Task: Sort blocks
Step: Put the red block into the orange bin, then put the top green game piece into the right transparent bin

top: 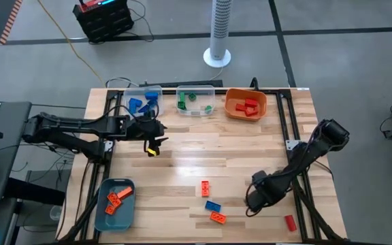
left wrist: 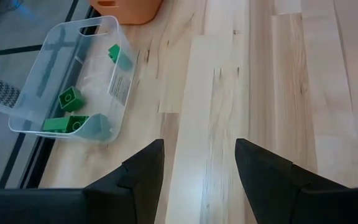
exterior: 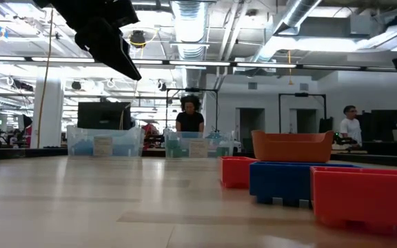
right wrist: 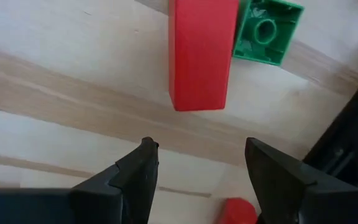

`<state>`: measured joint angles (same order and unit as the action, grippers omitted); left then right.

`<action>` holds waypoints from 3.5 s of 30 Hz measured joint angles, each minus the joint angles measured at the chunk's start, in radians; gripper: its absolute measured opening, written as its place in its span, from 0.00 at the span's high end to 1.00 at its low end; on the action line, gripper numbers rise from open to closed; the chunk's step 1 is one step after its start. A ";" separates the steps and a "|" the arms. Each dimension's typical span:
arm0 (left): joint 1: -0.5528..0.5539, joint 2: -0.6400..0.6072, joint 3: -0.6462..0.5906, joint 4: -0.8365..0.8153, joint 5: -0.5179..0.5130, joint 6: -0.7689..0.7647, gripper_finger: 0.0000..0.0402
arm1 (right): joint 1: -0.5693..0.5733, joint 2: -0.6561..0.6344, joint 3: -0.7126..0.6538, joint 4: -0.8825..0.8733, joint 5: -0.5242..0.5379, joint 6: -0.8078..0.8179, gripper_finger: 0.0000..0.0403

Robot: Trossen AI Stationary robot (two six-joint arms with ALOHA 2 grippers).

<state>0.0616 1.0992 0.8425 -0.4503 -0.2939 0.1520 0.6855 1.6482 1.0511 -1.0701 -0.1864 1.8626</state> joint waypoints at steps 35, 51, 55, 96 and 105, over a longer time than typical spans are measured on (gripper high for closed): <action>0.000 0.000 0.000 -0.014 0.000 -0.009 0.52 | -0.210 0.002 -0.188 0.210 0.089 -0.308 0.56; -0.012 -0.001 -0.016 0.031 -0.001 -0.005 0.52 | -0.328 -0.102 -0.131 0.184 0.439 -0.566 0.66; -0.046 -0.001 -0.093 0.141 -0.001 -0.006 0.52 | -0.473 -0.105 -0.131 0.204 0.455 -0.765 0.68; -0.194 -0.007 -0.161 0.178 0.000 -0.041 0.52 | -1.213 -0.252 -0.018 0.216 0.528 -1.525 0.38; -0.194 -0.007 -0.161 0.170 0.000 -0.044 0.52 | -0.828 -0.267 -0.026 -0.114 0.490 -1.210 0.39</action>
<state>-0.1322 1.0920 0.6815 -0.2806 -0.2943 0.1078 -0.1421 1.3812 1.0252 -1.1842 0.3032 0.6529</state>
